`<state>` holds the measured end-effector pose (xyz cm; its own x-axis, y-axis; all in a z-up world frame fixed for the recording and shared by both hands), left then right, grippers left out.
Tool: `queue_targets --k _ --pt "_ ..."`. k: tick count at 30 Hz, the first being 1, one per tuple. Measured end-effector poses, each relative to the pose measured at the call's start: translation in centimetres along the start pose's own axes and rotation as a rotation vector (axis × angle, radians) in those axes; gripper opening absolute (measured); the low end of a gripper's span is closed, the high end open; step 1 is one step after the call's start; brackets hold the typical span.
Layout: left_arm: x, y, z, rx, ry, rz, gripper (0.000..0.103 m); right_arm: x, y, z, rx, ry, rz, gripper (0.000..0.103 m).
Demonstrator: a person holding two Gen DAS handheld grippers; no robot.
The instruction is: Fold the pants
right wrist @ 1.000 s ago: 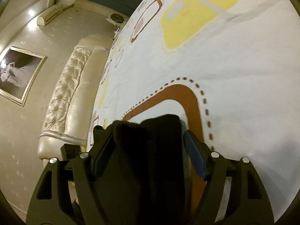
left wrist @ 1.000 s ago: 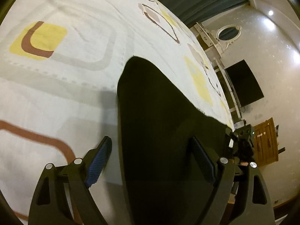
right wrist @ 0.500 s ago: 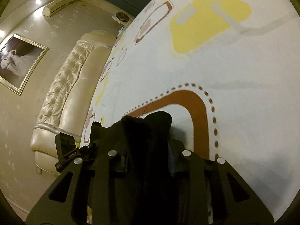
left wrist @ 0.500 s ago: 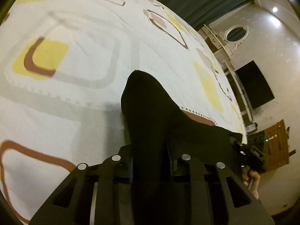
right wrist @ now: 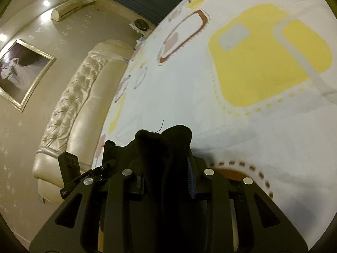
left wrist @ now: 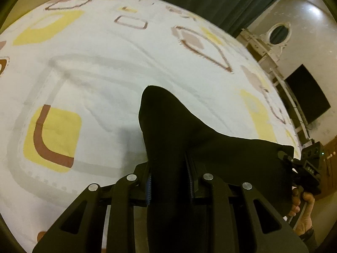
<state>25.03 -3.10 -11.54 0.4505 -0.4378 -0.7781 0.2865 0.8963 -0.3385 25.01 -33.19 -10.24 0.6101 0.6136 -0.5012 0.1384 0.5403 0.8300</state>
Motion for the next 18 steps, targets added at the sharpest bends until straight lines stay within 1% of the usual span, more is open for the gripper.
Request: queue_targets --k 2,6,12,18 --pt "0.4 0.4 -0.2 0.000 0.009 0.005 0.026 0.8 -1.2 0.2 0.039 0.014 -0.015 0.028" --pt "0.6 0.7 -0.5 0.007 0.013 0.005 0.028 1.3 -2.7 0.0 0.098 0.018 0.016 0.029" --pt "0.8 0.6 -0.5 0.013 0.011 0.020 0.029 1.4 -3.2 -0.1 0.115 0.010 0.035 0.030" --pt "0.9 0.6 -0.3 0.004 0.003 0.014 0.030 1.4 -3.4 -0.2 0.122 0.007 0.050 0.030"
Point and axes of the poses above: each gripper's, at about its wrist camera, not at the fingertips, and x roughly the way its jaws point, y to its left, z to its top, the point moved 6 cm from there along x, roughly the way its jaws point, and after that the axes turned 7 degrees about x, right-handed, at the moved point
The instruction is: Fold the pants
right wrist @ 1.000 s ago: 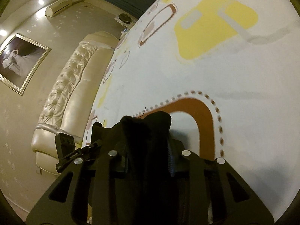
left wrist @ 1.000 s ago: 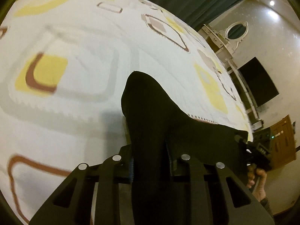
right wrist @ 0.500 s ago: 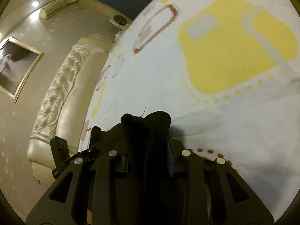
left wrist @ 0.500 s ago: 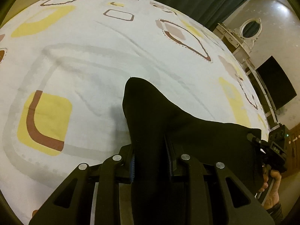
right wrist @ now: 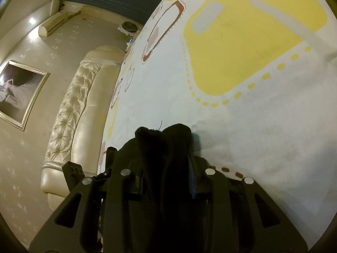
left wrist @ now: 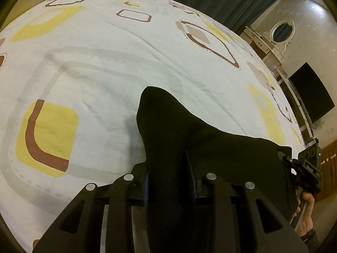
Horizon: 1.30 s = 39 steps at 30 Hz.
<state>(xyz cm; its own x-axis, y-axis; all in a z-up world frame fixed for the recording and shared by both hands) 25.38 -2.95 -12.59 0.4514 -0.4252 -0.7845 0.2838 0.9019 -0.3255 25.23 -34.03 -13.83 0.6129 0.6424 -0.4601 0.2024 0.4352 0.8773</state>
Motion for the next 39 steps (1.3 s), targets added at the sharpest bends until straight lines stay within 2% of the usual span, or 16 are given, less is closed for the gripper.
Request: queue_targets --k 7,9,11,13,15,17,20,22,27,31,34,37,38,39 --pt "0.1 0.1 0.1 -0.004 -0.006 -0.009 0.031 0.0 0.1 0.0 0.012 0.001 0.014 0.031" --pt "0.1 0.1 0.1 -0.003 -0.004 -0.018 0.034 -0.2 0.1 0.0 0.022 0.002 0.025 0.033" --pt "-0.2 0.4 0.2 -0.019 -0.003 -0.031 0.046 -0.5 0.2 -0.1 0.035 0.005 0.043 0.040" --pt "-0.8 0.7 0.2 -0.038 -0.010 -0.059 0.051 -1.2 0.3 -0.3 0.052 0.002 0.059 0.046" --pt "-1.7 1.0 -0.1 -0.056 -0.018 -0.085 0.061 -2.2 0.3 -0.5 0.064 -0.009 0.065 0.053" --pt "-3.0 1.4 -1.0 -0.090 -0.034 -0.141 0.072 -3.5 0.3 -1.0 0.074 -0.019 0.066 0.062" --pt "-4.9 1.9 -3.0 -0.158 -0.049 -0.232 0.076 -5.6 0.0 -2.4 0.055 -0.032 0.023 0.068" --pt "-6.0 2.2 -4.6 -0.187 -0.044 -0.266 0.077 -6.8 -0.4 -3.8 0.048 -0.028 0.006 0.069" --pt "-7.9 1.8 -8.4 -0.230 -0.018 -0.328 0.078 -8.6 -1.1 -7.5 0.053 -0.002 0.001 0.070" --pt "-7.6 0.7 -10.7 -0.279 0.033 -0.395 0.080 -8.6 -1.0 -9.2 0.043 0.007 -0.006 0.070" --pt "-7.1 -0.3 -11.1 -0.277 0.036 -0.387 0.080 -7.6 -0.4 -10.0 0.040 0.033 -0.008 0.071" --pt "-6.6 -1.0 -10.5 -0.296 0.033 -0.386 0.078 -6.5 0.1 -10.0 0.021 0.023 -0.048 0.069" --pt "-6.3 -1.3 -10.4 -0.303 0.034 -0.372 0.059 -6.3 0.0 -10.1 0.020 0.024 -0.064 0.055" --pt "-5.9 -1.3 -10.5 -0.305 0.050 -0.353 0.053 -6.0 -0.2 -10.2 0.025 0.031 -0.078 0.048"
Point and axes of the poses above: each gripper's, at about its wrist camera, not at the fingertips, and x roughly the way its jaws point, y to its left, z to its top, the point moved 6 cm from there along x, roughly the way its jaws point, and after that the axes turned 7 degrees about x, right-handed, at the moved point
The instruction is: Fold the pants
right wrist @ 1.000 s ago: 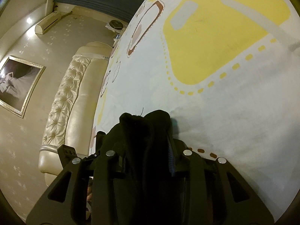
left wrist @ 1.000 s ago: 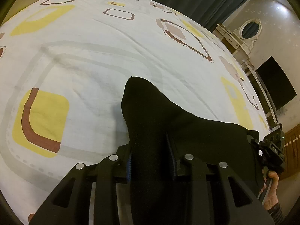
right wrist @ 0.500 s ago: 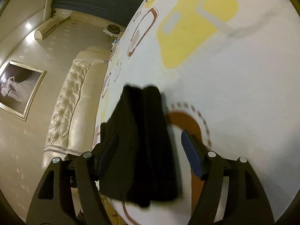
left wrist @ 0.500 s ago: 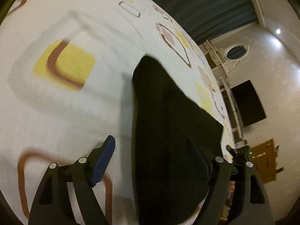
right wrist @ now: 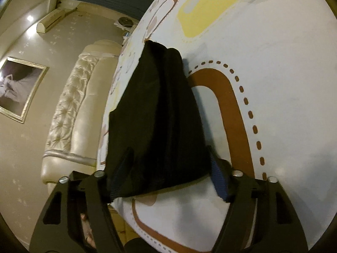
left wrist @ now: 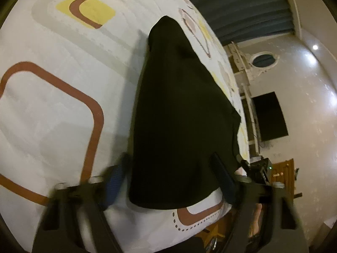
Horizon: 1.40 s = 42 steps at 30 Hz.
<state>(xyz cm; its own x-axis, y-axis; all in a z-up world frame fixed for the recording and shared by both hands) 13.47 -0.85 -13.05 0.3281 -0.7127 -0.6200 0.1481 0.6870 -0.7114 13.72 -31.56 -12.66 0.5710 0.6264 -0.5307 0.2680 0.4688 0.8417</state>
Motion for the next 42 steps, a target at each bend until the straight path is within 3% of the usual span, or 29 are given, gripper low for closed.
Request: queue_targets --k 2,7,26,42 --pt "0.1 0.2 -0.4 -0.014 -0.015 0.029 0.048 -0.1 -0.1 0.0 0.011 -0.002 0.019 0.039" --pt "-0.6 -0.9 -0.4 0.040 -0.031 0.096 0.039 -1.1 0.6 -0.4 0.006 -0.007 0.045 0.032" --pt "-2.2 -1.7 -1.0 0.068 -0.011 0.165 0.037 -4.0 0.1 -4.1 0.005 0.020 0.070 0.031" --pt "0.5 -1.3 1.1 0.135 -0.022 0.179 0.040 -3.5 -2.3 -5.0 0.045 0.024 0.075 0.032"
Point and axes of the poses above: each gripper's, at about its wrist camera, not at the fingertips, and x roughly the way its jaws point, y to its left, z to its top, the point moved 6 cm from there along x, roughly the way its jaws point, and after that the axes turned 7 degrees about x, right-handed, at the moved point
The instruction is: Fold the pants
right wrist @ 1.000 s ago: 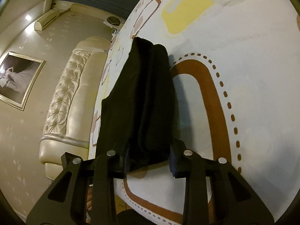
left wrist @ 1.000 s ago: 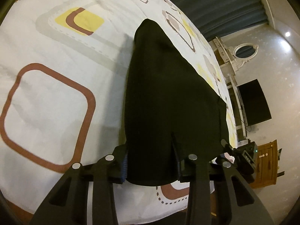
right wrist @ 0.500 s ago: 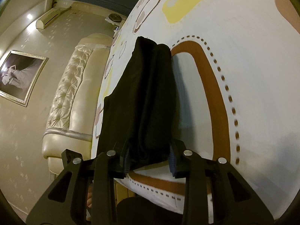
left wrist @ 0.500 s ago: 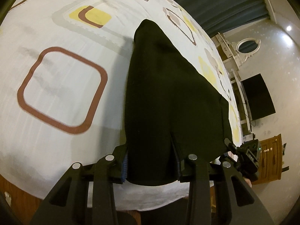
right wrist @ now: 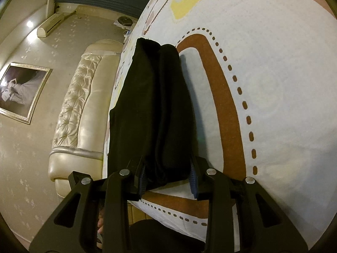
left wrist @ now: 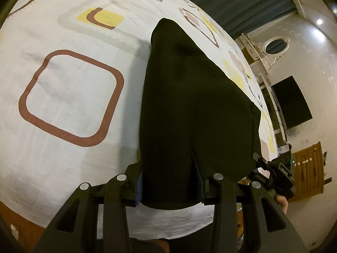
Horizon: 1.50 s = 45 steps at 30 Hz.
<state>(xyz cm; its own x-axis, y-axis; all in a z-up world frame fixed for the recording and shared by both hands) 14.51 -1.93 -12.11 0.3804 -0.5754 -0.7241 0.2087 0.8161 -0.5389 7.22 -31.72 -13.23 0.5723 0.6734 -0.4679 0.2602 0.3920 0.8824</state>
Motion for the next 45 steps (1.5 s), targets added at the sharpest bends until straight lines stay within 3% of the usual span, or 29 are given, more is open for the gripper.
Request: queue_targets --k 6,11,14,16,19,23,27,31,35,40,45 --pt "0.0 0.0 -0.8 0.003 -0.006 -0.009 0.041 -0.1 -0.2 0.0 0.004 0.004 0.017 0.032" --pt "-1.1 1.3 -1.8 -0.003 -0.005 -0.039 0.050 -0.2 0.1 -0.1 0.031 0.007 0.059 0.035" --pt "-1.1 1.6 -2.0 -0.032 -0.009 -0.063 0.069 -0.7 -0.2 0.0 0.074 0.009 0.111 0.039" --pt "-1.2 1.3 -2.2 -0.030 -0.009 -0.080 0.077 -1.3 -0.5 0.0 0.115 0.002 0.161 0.042" --pt "-1.5 0.8 -2.5 -0.017 -0.018 -0.058 0.085 -2.5 -1.3 0.0 0.182 -0.006 0.236 0.045" --pt "-1.9 0.4 -3.0 0.030 -0.019 0.031 0.085 -4.4 -2.3 -0.3 0.232 -0.023 0.265 0.046" --pt "-3.0 -0.2 -3.6 0.083 -0.041 0.166 0.085 -6.5 -2.3 -0.7 0.203 -0.060 0.189 0.058" --pt "-4.7 -0.7 -3.9 0.112 -0.097 0.301 0.085 -8.1 -2.2 -0.9 0.134 -0.139 0.008 0.084" --pt "-6.8 -1.3 -4.4 0.121 -0.170 0.414 0.085 -9.4 -0.9 -1.6 -0.049 -0.203 -0.205 0.086" --pt "-9.3 -3.0 -4.8 0.198 -0.279 0.487 0.085 -10.4 0.9 -2.8 -0.180 -0.281 -0.346 0.087" --pt "-10.3 -4.6 -5.2 0.255 -0.320 0.541 0.086 -10.6 1.7 -3.8 -0.263 -0.341 -0.473 0.087"
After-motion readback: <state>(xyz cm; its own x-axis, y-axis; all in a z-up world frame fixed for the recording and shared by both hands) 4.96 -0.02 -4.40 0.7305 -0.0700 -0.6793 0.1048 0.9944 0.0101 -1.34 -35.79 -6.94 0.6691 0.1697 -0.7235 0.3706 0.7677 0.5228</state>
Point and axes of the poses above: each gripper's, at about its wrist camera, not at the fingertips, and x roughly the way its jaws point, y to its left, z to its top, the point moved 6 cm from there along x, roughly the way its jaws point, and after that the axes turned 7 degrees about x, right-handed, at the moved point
